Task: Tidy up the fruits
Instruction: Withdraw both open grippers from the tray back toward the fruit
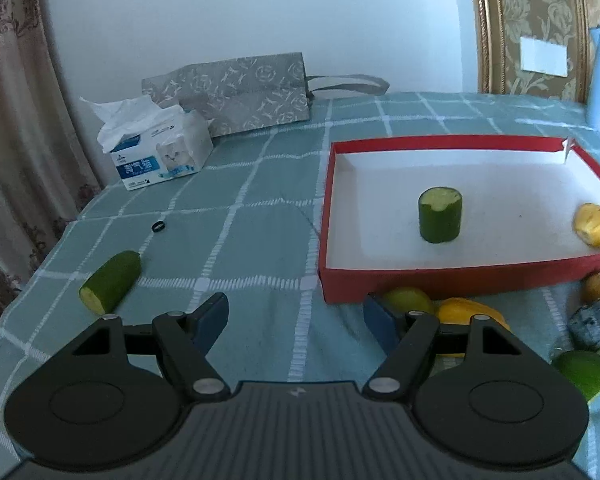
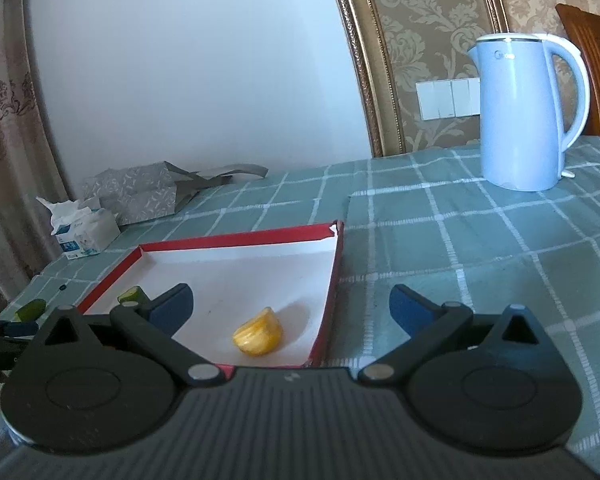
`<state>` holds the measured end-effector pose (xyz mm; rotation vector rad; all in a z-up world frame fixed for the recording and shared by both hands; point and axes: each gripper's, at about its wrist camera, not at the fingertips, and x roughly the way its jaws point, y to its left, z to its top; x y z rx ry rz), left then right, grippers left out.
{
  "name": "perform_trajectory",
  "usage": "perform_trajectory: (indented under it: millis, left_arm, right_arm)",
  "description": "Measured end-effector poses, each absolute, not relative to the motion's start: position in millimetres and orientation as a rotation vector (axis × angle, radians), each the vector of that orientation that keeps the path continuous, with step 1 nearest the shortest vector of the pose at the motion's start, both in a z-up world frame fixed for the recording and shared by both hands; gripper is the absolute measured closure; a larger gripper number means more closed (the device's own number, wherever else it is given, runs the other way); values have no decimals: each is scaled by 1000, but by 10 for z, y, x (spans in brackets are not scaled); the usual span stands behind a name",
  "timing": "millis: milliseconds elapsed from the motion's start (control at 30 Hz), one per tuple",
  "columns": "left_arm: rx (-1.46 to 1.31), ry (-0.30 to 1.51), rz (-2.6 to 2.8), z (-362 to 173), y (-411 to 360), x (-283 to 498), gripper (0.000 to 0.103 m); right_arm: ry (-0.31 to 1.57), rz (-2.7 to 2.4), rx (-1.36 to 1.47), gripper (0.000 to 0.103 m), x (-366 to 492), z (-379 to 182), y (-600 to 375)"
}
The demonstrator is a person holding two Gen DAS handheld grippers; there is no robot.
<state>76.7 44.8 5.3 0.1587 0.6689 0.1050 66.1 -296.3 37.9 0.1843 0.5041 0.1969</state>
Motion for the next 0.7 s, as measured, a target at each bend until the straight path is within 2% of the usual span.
perform_trajectory:
  millis: [367, 700]
  left_arm:
    - [113, 611, 14, 223, 549, 656, 28]
    - [119, 653, -98, 98, 428, 766, 26]
  right_arm:
    - [514, 219, 180, 0, 648, 377, -2931]
    - [526, 209, 169, 0, 669, 351, -2915]
